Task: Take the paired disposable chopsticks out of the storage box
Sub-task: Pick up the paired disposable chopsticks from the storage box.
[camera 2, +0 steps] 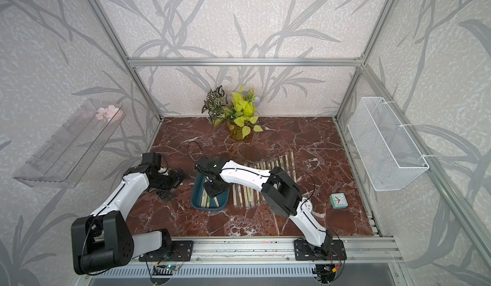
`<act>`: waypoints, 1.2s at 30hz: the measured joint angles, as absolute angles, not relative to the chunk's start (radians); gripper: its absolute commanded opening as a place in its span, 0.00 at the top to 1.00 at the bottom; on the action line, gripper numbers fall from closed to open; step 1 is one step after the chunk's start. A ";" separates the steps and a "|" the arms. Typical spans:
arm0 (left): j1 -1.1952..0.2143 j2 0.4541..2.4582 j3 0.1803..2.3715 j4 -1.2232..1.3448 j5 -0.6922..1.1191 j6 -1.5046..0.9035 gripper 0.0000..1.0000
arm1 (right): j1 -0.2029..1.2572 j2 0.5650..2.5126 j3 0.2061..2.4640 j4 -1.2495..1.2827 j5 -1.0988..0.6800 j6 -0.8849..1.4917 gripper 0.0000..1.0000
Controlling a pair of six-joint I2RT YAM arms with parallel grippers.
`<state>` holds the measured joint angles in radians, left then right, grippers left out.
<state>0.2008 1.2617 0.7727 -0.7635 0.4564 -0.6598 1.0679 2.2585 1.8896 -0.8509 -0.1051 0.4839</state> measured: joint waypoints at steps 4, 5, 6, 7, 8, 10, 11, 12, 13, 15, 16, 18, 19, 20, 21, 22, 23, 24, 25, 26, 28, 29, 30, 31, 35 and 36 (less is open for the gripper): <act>0.209 1.256 0.769 -0.767 0.469 -0.642 0.00 | 1.076 2.291 1.908 -0.859 -0.099 0.487 0.60; 0.212 1.255 0.769 -0.767 0.472 -0.638 0.00 | 1.076 2.300 1.917 -0.867 -0.097 0.488 0.60; 0.213 1.255 0.768 -0.767 0.473 -0.636 0.00 | 1.076 2.309 1.928 -0.870 -0.094 0.489 0.60; 0.214 1.254 0.768 -0.767 0.474 -0.635 0.00 | 1.077 2.321 1.943 -0.876 -0.092 0.489 0.60; 0.214 1.254 0.768 -0.767 0.476 -0.635 0.00 | 1.078 2.333 1.960 -0.882 -0.087 0.489 0.60; 0.216 1.254 0.768 -0.766 0.479 -0.634 0.00 | 1.079 2.349 1.980 -0.892 -0.081 0.489 0.60; 0.218 1.254 0.768 -0.766 0.480 -0.634 0.00 | 1.079 2.355 1.990 -0.899 -0.077 0.489 0.61; 0.220 1.254 0.768 -0.765 0.482 -0.634 0.00 | 1.079 2.362 2.000 -0.906 -0.072 0.488 0.61; 0.221 1.254 0.768 -0.765 0.484 -0.634 0.00 | 1.079 2.371 2.014 -0.913 -0.068 0.487 0.61; 0.223 1.254 0.768 -0.763 0.488 -0.634 0.00 | 1.079 2.389 2.037 -0.925 -0.061 0.484 0.62; 0.225 1.254 0.768 -0.763 0.491 -0.634 0.00 | 1.080 2.400 2.050 -0.931 -0.056 0.482 0.63; 0.227 1.254 0.768 -0.763 0.494 -0.634 0.00 | 1.080 2.414 2.068 -0.944 -0.049 0.481 0.64; 0.229 1.254 0.768 -0.763 0.497 -0.633 0.00 | 1.080 2.415 2.074 -0.950 -0.045 0.480 0.65; 0.231 1.254 0.768 -0.763 0.499 -0.631 0.00 | 1.080 2.416 2.080 -0.955 -0.041 0.480 0.66; 0.232 1.254 0.768 -0.763 0.500 -0.630 0.00 | 1.080 2.420 2.085 -0.960 -0.037 0.478 0.67; 0.233 1.254 0.768 -0.763 0.501 -0.630 0.00 | 1.080 2.425 2.090 -0.965 -0.033 0.478 0.69; 0.234 1.254 0.768 -0.763 0.502 -0.629 0.00 | 1.080 2.431 2.096 -0.971 -0.030 0.477 0.72; 0.236 1.254 0.768 -0.762 0.504 -0.628 0.00 | 1.080 2.433 2.099 -0.974 -0.027 0.478 0.73; 0.237 1.254 0.768 -0.762 0.505 -0.628 0.00 | 1.080 2.433 2.099 -0.976 -0.026 0.477 0.76; 0.239 1.254 0.768 -0.762 0.507 -0.628 0.00 | 1.080 2.433 2.100 -0.977 -0.025 0.477 0.77; 0.240 1.254 0.767 -0.759 0.512 -0.628 0.00 | 1.079 2.434 2.100 -0.978 -0.024 0.477 0.81; 0.241 1.254 0.767 -0.756 0.515 -0.628 0.00 | 1.079 2.434 2.100 -0.978 -0.025 0.478 0.83; 0.242 1.253 0.765 -0.751 0.517 -0.628 0.00 | 1.079 2.434 2.100 -0.978 -0.027 0.477 0.85; 0.242 1.253 0.762 -0.748 0.519 -0.628 0.00 | 1.079 2.434 2.100 -0.978 -0.027 0.477 0.86; 0.244 1.253 0.750 -0.748 0.523 -0.628 0.00 | 1.076 2.434 2.100 -0.978 -0.033 0.478 0.92; 0.244 1.253 0.749 -0.748 0.524 -0.627 0.00 | 1.074 2.434 2.100 -0.978 -0.035 0.478 0.92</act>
